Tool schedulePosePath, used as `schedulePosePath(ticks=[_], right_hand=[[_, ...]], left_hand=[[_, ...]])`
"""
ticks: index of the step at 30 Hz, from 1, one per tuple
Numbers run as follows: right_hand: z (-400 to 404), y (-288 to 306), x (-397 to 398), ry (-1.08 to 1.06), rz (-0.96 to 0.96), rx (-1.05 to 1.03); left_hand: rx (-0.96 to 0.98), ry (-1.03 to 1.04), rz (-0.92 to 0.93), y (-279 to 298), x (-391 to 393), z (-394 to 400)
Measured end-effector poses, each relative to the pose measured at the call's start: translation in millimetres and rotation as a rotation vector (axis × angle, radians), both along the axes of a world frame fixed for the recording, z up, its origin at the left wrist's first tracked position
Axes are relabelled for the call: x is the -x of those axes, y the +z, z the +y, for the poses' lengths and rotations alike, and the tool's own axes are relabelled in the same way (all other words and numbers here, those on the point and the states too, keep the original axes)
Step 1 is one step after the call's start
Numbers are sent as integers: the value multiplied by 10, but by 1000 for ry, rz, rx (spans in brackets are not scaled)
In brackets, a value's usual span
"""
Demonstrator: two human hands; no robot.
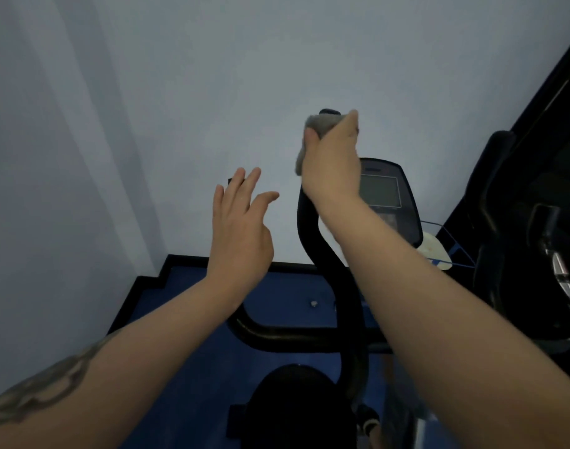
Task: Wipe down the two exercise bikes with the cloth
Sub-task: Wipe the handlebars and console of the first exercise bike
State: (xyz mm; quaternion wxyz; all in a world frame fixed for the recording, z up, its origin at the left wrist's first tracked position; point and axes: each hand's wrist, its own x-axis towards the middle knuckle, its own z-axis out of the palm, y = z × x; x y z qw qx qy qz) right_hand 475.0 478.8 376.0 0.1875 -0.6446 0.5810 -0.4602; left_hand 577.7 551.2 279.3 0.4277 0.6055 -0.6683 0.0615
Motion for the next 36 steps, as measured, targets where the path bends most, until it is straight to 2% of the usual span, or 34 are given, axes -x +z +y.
schedulePosePath(ticks=[3, 5, 8, 10, 12, 14, 17, 19, 23, 26, 29, 30, 32, 34, 36], right_hand=[[82, -348, 77, -9, 51, -129], [75, -372, 252, 45, -34, -154], [-152, -11, 233, 55, -204, 77], [-205, 123, 100, 71, -115, 184], [-166, 15, 47, 66, -54, 233], [-58, -172, 75, 67, -90, 209], [0, -380, 169, 52, -40, 2], [-74, -303, 221, 82, -56, -67], [-159, -114, 19, -10, -146, 51], [29, -399, -68, -86, 43, 7], [68, -387, 252, 43, 349, -276], [58, -301, 364, 65, 454, -306], [80, -163, 457, 10, 540, -166], [236, -153, 360, -52, 464, 97], [388, -263, 241, -1, 433, 234]], left_hand=[[-12, 6, -2, 4, -1, 10], [-11, 12, -20, 5, 1, 12], [-7, 20, -62, 13, 4, -5], [-7, 22, -65, 16, 6, 3], [-13, 22, -51, 12, 6, 13], [-13, 22, -36, 11, 3, 13], [-7, 14, -37, 5, -1, 8], [-9, 11, -41, -1, -3, 6], [-11, 14, -48, -4, 0, -2], [-12, 12, -49, -9, -7, -2], [-18, 0, -54, -7, -1, 1], [-16, -2, -55, -7, -2, -2], [-10, 2, -54, -5, -5, -1], [-7, 8, -41, 1, -3, 13], [-7, 6, -24, 6, -1, 30]])
